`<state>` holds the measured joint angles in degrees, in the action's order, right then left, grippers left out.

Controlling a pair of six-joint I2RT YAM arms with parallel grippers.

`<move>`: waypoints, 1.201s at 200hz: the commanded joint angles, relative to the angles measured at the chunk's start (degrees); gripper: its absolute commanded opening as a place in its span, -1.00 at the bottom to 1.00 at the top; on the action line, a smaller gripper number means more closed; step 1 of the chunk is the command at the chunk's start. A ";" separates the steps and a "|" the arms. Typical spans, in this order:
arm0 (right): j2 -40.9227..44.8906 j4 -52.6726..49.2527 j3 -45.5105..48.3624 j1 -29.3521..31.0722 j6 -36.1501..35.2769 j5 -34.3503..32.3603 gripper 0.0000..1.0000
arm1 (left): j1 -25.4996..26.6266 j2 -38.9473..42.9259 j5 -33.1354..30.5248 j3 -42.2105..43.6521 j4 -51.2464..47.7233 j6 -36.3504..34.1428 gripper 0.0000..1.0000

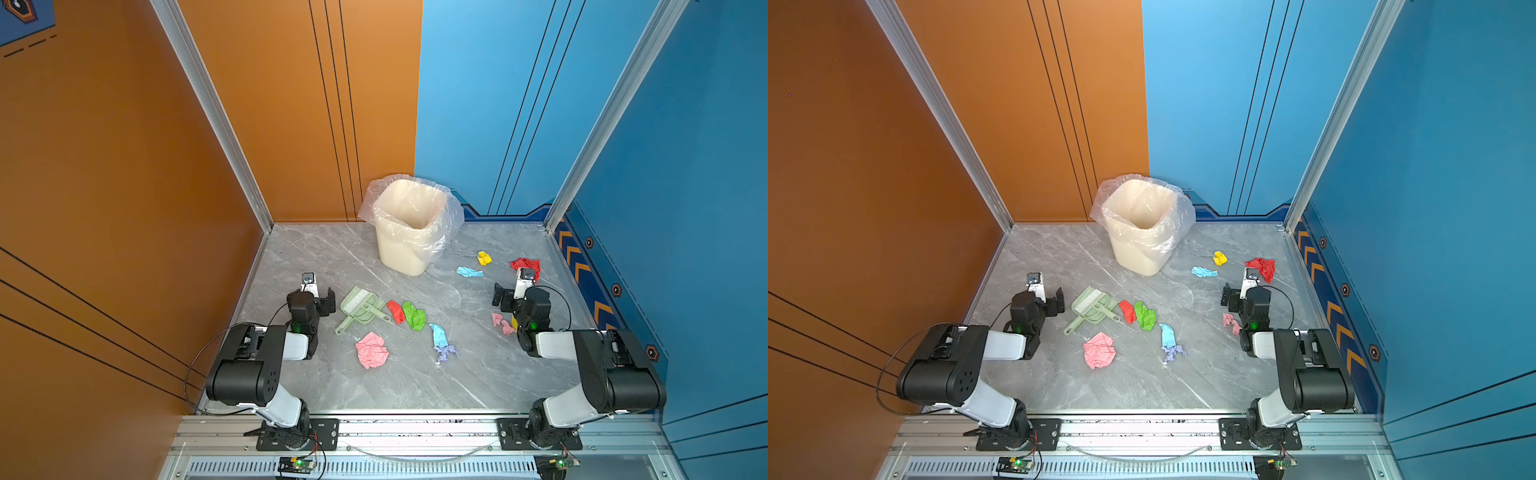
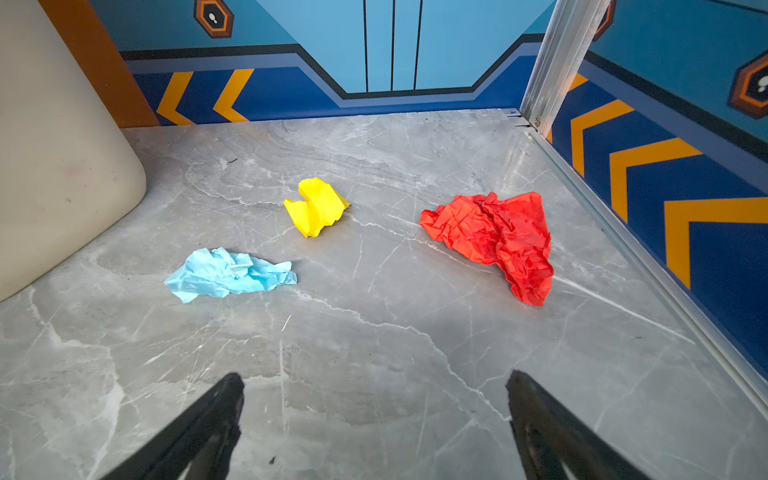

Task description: Sweep away the paper scraps from the table

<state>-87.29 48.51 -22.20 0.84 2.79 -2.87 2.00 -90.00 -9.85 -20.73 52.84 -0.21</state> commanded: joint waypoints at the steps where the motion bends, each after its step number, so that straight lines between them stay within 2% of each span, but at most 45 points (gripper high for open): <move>1: -0.52 0.53 0.14 -0.27 -0.06 -0.03 1.00 | 0.11 0.52 0.33 -1.27 -0.56 -0.13 0.95; 106: -0.27 0.73 0.31 -0.23 -0.43 0.88 0.99 | -0.07 0.53 0.62 -1.16 -0.63 -0.04 0.95; 120: 0.66 -0.23 0.23 -0.07 -1.09 1.91 0.99 | -0.42 0.65 3.56 -1.21 -0.63 -0.64 0.95; 128: 1.44 -1.49 -0.14 0.03 -1.05 1.66 1.00 | -0.59 0.75 6.43 -1.39 -0.99 -1.60 0.95; 160: 5.21 -9.62 -2.73 0.04 -1.27 2.83 0.99 | -0.77 1.27 8.55 -1.36 -1.37 -2.09 0.95; 240: 13.70 -32.75 -11.48 0.96 -4.75 15.24 0.99 | -1.22 5.34 13.95 -3.52 -9.06 -3.37 0.95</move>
<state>-76.40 26.87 -29.98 1.10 0.36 6.00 1.21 -86.83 0.89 -22.44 47.92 -2.24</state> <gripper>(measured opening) 0.998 0.976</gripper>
